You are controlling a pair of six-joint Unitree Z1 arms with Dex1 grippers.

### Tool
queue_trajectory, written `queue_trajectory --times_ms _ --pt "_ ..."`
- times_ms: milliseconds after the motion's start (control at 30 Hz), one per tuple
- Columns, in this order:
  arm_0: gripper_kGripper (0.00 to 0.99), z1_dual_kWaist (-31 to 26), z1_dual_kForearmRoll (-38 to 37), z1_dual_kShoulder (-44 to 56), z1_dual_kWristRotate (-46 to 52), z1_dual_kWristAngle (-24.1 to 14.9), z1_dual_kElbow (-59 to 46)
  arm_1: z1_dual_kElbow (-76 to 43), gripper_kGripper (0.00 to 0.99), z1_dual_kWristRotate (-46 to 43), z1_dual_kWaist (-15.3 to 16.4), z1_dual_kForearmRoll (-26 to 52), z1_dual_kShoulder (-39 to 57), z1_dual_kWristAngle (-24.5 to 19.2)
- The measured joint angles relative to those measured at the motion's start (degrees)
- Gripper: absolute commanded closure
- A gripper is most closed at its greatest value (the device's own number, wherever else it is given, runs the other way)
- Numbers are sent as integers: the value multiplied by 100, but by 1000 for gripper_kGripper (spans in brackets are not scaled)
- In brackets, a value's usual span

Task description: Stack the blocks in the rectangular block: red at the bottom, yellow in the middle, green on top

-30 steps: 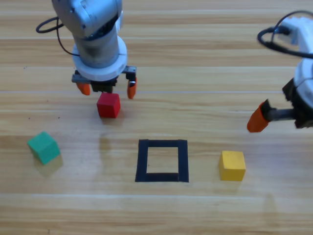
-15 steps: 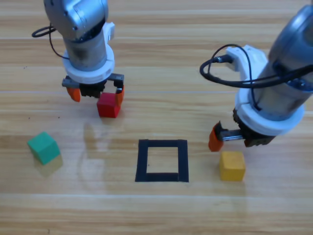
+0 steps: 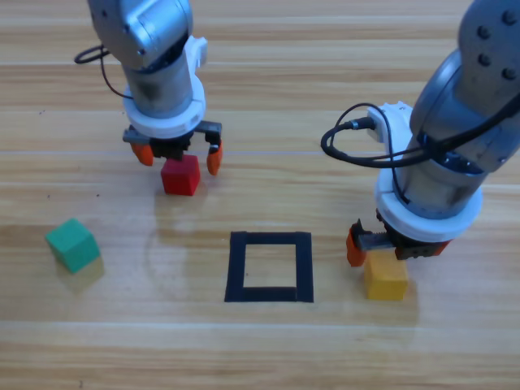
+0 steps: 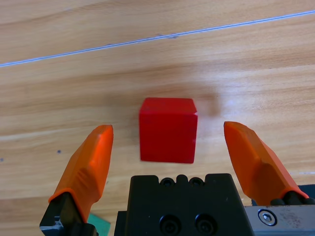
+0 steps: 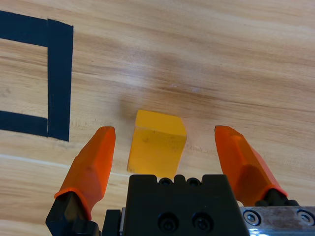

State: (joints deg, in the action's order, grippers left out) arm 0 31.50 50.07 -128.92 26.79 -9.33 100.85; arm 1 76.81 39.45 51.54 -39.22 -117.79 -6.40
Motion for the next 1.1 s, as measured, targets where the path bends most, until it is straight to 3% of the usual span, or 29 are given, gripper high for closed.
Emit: queue_trajectory --times_ms 167,200,300,367,433,567,600,633,733,933,1100 --pt "0 0 -32 -272 -46 125 70 0 217 97 2 0 -142 0" --pt "0 0 -41 -308 -49 128 93 0 300 129 2 0 -158 0" --pt "0 0 -89 -333 -54 129 155 -3 748 190 2 0 -185 2" --pt "21 0 -100 -345 -54 129 155 -19 990 198 7 0 -185 17" --pt "100 0 -100 -345 -54 130 155 -37 990 207 13 0 -185 37" --pt "379 0 -215 -321 -107 195 32 -39 990 207 32 0 -185 63" --pt "559 0 -238 -272 -179 200 -53 -39 990 207 40 0 -182 64" --pt "677 0 -238 -247 -193 200 -90 -45 990 206 45 0 -176 64" --pt "919 -10 -238 -168 -237 200 -252 -136 990 204 68 -33 -59 62" --pt "936 -91 -167 -22 -381 197 -469 -168 990 205 266 -619 830 -192" --pt "982 -46 -161 290 79 50 -697 -168 990 205 494 -860 1703 -251"
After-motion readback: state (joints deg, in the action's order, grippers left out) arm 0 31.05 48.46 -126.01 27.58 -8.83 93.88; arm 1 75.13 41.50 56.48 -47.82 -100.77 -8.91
